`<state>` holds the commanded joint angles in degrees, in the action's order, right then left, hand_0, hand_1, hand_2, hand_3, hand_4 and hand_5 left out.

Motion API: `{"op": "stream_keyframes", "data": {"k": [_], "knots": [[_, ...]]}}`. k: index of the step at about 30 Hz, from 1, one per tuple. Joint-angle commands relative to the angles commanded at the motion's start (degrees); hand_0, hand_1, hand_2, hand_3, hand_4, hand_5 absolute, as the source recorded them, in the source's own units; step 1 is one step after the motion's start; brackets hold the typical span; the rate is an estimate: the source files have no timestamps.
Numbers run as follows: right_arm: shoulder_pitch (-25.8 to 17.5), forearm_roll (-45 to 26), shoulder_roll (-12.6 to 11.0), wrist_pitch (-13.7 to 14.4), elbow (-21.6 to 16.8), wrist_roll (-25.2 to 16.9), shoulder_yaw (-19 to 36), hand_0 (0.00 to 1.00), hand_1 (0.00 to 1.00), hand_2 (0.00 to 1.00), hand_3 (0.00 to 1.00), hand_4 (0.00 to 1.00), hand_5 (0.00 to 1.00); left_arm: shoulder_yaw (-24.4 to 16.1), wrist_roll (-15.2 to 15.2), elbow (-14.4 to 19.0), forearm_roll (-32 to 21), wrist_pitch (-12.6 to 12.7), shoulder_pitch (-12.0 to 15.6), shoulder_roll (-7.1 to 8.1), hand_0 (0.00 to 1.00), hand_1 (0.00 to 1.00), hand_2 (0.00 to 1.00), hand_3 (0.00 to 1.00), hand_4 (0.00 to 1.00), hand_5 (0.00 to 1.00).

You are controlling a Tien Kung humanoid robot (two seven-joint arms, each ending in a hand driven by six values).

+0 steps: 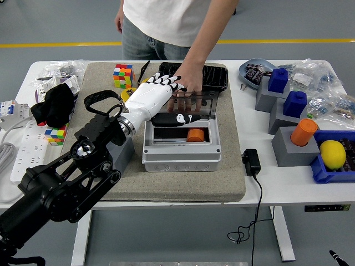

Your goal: Fetch the battery,place it into the box,close the lid of the box

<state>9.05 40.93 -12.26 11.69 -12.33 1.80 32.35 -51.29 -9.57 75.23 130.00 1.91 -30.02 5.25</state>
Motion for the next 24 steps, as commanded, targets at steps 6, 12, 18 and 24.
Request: {"op": "stream_keyframes", "data": {"k": [6,12,18,24], "knots": [[-0.05,-0.03,0.02,0.00,0.05,0.01,-0.06,0.779,0.720,0.725,0.755,0.998,0.998,2.15,-0.50,1.78,0.00,-0.53,0.65,0.65,0.998,0.998,0.998,0.773,0.998,0.998],[-0.02,0.06,0.07,-0.02,0.06,0.05,0.10,0.778,0.721,0.725,0.755,0.998,0.998,5.35,-1.27,5.30,0.00,-0.71,1.87,1.85,0.998,0.998,0.998,0.769,0.998,0.998],[-0.01,0.01,0.06,0.03,0.12,0.10,0.12,0.778,0.720,0.725,0.755,0.998,0.998,10.11,-2.01,8.58,0.00,-0.67,3.02,3.50,0.998,0.998,0.998,0.768,0.998,0.998],[-0.08,-0.15,0.12,0.03,0.21,0.18,0.00,0.778,0.721,0.725,0.755,0.998,0.998,15.10,-2.32,10.30,0.00,-0.63,4.27,4.82,0.998,0.998,0.998,0.765,0.998,0.998]]}}
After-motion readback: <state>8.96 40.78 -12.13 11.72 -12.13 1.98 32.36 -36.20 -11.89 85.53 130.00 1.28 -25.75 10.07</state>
